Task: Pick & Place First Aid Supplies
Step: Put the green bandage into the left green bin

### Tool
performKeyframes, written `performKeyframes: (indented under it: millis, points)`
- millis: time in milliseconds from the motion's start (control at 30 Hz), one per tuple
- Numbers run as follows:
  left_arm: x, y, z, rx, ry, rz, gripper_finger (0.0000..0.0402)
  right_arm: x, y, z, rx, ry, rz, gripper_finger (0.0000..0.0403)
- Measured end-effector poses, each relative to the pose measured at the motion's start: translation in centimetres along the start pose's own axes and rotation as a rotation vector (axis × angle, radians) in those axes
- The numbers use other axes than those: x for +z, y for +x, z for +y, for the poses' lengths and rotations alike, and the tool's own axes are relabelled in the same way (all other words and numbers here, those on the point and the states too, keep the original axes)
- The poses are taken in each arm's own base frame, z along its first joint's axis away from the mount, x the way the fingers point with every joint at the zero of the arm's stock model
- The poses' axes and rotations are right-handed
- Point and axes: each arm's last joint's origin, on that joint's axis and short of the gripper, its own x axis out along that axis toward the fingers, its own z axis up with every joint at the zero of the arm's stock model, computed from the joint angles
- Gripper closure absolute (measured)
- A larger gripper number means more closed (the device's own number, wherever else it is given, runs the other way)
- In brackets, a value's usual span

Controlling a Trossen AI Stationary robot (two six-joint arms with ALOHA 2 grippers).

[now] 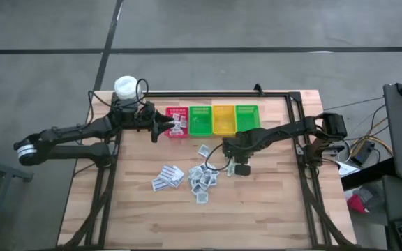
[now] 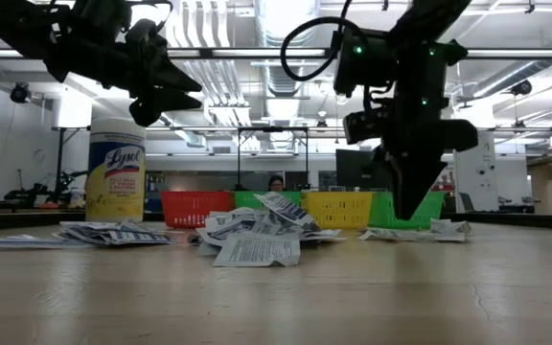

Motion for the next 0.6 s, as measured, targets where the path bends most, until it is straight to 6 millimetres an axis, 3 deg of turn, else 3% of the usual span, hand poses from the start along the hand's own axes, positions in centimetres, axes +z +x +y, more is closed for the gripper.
performKeyframes:
  millis: [600]
  points:
    - [0.0, 0.0, 0.0, 0.000, -0.005, 0.000, 0.0234, -1.0, 1.6, -0.3, -0.090, 0.041, -0.038, 0.0335]
